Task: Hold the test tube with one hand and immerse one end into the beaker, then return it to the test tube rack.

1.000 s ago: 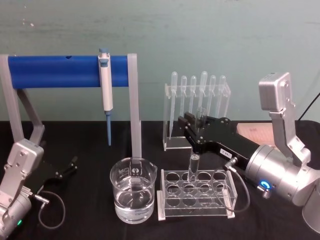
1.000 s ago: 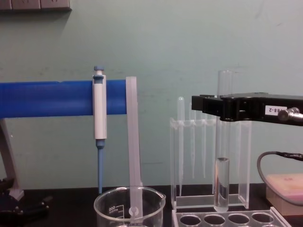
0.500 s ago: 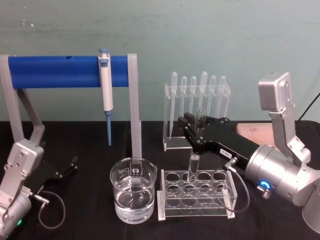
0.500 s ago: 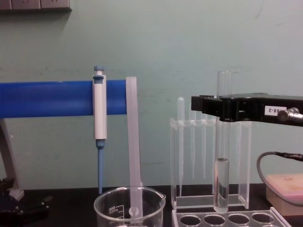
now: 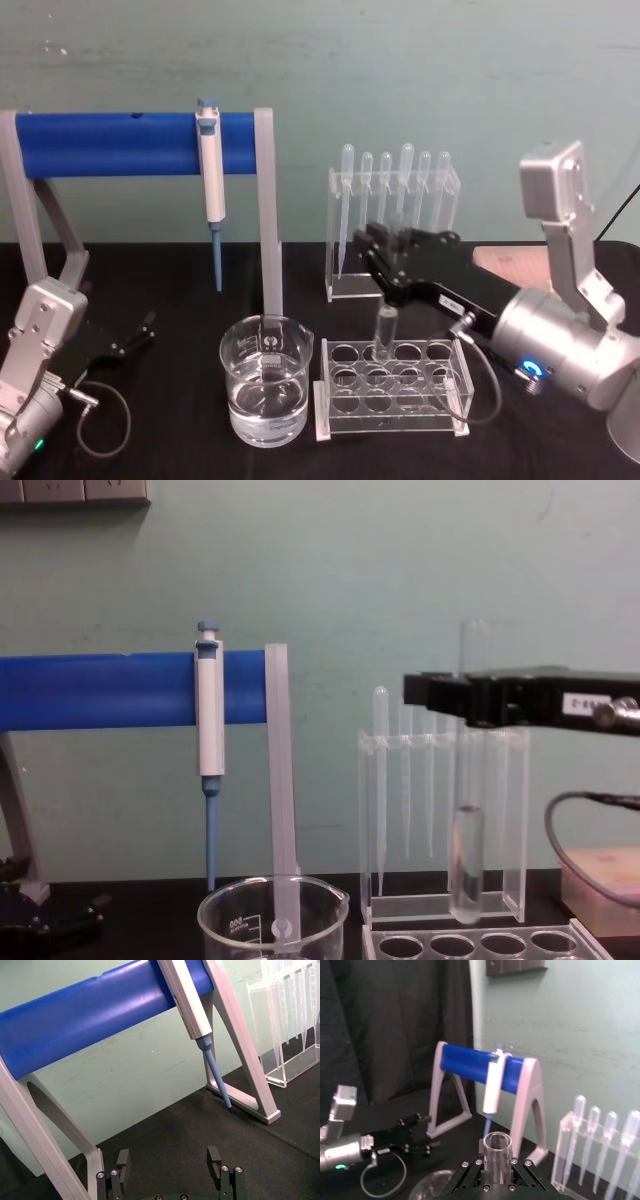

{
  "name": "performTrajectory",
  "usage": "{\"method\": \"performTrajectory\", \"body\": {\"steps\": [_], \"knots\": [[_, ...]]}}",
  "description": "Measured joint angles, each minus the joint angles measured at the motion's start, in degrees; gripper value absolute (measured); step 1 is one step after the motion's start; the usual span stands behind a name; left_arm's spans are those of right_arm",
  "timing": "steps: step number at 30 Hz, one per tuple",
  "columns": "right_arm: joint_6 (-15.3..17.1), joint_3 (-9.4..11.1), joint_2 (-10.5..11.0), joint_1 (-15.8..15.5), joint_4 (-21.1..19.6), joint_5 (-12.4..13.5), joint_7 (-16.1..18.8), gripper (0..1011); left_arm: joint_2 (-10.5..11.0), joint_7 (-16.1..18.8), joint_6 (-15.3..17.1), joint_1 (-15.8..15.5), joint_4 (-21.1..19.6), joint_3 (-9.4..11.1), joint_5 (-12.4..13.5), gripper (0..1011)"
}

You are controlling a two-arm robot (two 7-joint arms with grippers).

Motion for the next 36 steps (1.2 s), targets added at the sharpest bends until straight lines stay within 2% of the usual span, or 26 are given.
{"method": "performTrajectory", "body": {"steps": [6, 8, 14, 16, 20, 23, 27, 36], "knots": [[0.8, -3.0, -1.3, 3.4, -0.7, -0.7, 0.6, 151, 0.0, 0.0, 0.0, 0.0, 0.0, 0.0, 0.0, 1000], [1.1, -4.6, -2.3, 5.3, -0.3, -1.2, 0.9, 151, 0.0, 0.0, 0.0, 0.0, 0.0, 0.0, 0.0, 1000], [1.4, -7.9, -5.2, 9.2, 2.4, -2.5, 1.5, 151, 0.0, 0.0, 0.0, 0.0, 0.0, 0.0, 0.0, 1000], [1.3, -9.4, -6.9, 10.9, 4.6, -3.0, 1.7, 151, 0.0, 0.0, 0.0, 0.0, 0.0, 0.0, 0.0, 1000], [0.7, -10.4, -8.7, 12.2, 6.9, -3.4, 1.8, 151, 0.0, 0.0, 0.0, 0.0, 0.0, 0.0, 0.0, 1000], [-0.2, -11.2, -10.7, 13.4, 10.0, -3.9, 1.7, 151, 0.0, 0.0, 0.0, 0.0, 0.0, 0.0, 0.0, 1000], [-0.9, -11.6, -12.2, 14.1, 12.3, -4.4, 1.4, 151, 0.0, 0.0, 0.0, 0.0, 0.0, 0.0, 0.0, 1000], [-2.9, -11.7, -13.8, 13.7, 16.0, -5.4, 1.2, 151, 0.0, 0.0, 0.0, 0.0, 0.0, 0.0, 0.0, 1000]]}}
